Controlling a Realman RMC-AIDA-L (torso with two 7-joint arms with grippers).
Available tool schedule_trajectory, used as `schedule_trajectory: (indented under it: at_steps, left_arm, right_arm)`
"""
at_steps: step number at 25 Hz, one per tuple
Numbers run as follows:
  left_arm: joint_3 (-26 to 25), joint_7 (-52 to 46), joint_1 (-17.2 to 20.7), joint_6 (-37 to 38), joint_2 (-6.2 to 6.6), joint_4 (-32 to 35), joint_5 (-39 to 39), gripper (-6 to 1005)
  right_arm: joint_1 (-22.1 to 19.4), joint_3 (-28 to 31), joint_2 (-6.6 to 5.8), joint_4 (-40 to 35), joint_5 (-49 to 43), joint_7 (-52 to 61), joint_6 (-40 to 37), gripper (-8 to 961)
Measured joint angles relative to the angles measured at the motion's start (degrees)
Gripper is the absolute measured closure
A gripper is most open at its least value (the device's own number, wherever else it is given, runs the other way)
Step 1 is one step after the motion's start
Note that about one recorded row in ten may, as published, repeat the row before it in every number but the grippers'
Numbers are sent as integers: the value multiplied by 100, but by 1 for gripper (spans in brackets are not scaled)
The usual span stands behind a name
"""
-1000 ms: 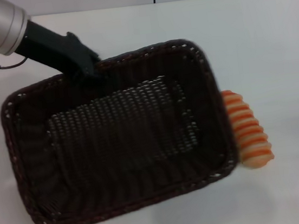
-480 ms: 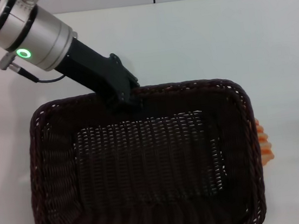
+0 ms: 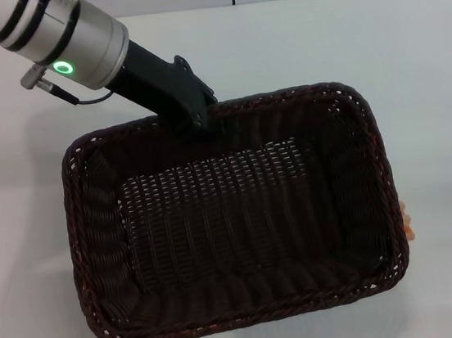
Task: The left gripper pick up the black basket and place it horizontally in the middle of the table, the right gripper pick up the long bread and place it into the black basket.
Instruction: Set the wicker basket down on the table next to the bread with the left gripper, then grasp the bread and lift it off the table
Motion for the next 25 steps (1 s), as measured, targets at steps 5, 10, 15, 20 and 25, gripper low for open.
schedule_trajectory:
  at_steps: [5,10,15,20,25]
  left_arm:
    - [308,164,-24,21,-17,23,14,730]
    - [551,388,-1,90,-24,-159,18,594]
    - [528,505,39,442,-35,-620,-12,468]
    - [599,1209,739,1925,-81,-1645,-978,475]
    - [1595,1916,2057,4856,-96,-2764,-2219,474]
  right_arm:
    - [-50,-27,-11,-5,30,46,0,212]
    - [-54,-68,-31,-14,-5,189,-8,212]
    - [-39,-69,-27,-43,16,222,2,212]
    - [-24,-85,-31,-49,9,201,1,213]
    - [-9,-195,-30,-53,-9,189,1,212]
